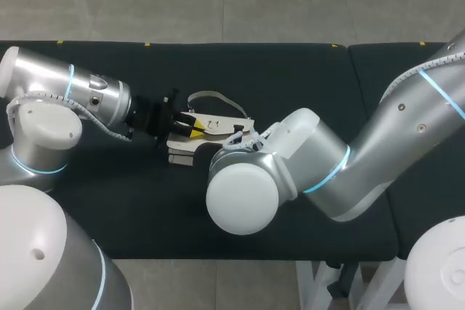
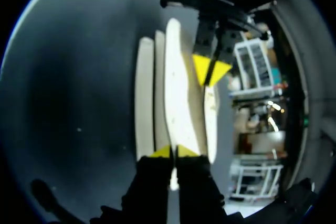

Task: Pick up the bag, open it, inspect its contents, close it, and place it on the opposite side

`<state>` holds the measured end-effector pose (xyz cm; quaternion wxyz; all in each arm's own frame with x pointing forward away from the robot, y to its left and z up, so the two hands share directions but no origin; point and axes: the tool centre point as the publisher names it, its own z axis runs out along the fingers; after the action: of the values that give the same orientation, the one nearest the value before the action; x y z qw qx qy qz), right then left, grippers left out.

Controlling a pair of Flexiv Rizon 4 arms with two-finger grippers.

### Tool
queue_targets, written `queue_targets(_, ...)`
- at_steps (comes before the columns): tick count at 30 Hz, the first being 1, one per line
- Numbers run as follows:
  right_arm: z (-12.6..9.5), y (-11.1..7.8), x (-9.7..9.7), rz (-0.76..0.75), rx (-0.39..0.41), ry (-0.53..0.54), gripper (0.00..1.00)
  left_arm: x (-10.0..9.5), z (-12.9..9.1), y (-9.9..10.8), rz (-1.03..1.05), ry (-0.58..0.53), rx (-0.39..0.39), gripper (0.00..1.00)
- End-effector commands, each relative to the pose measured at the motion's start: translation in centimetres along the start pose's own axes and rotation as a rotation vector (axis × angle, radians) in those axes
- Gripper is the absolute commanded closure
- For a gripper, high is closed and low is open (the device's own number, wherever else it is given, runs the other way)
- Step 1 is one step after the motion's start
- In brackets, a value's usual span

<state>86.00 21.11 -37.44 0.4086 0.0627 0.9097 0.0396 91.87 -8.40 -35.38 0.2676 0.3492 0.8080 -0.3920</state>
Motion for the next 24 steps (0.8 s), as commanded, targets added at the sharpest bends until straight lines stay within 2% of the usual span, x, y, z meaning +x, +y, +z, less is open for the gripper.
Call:
queue_targets(1,0.2,0.2,0.2,0.000,0.003,-0.004,1.00,1.3,0.2,-0.1,0.015,-0.045,-0.011,1.00)
queue_targets(4,0.2,0.2,0.2,0.000,0.003,-0.004,1.00,1.8,0.2,0.5,0.017,-0.052,-0.031,1.00)
queue_targets(10,0.2,0.2,0.2,0.000,0.003,-0.004,1.00,2.0,-0.3,1.2,0.000,-0.070,-0.019,1.00)
queue_targets(17,0.2,0.2,0.2,0.000,0.003,-0.004,1.00,1.3,-0.7,2.7,-0.031,-0.103,-0.036,1.00)
queue_targets(21,0.2,0.2,0.2,0.000,0.003,-0.004,1.00,0.7,-0.4,2.3,-0.027,-0.112,-0.026,1.00)
queue_targets(22,0.2,0.2,0.2,0.000,0.003,-0.004,1.00,0.6,-0.3,2.2,-0.022,-0.113,-0.017,0.95)
queue_targets(24,0.2,0.2,0.2,0.000,0.003,-0.004,1.00,0.3,-0.3,2.2,-0.012,-0.115,-0.010,0.69)
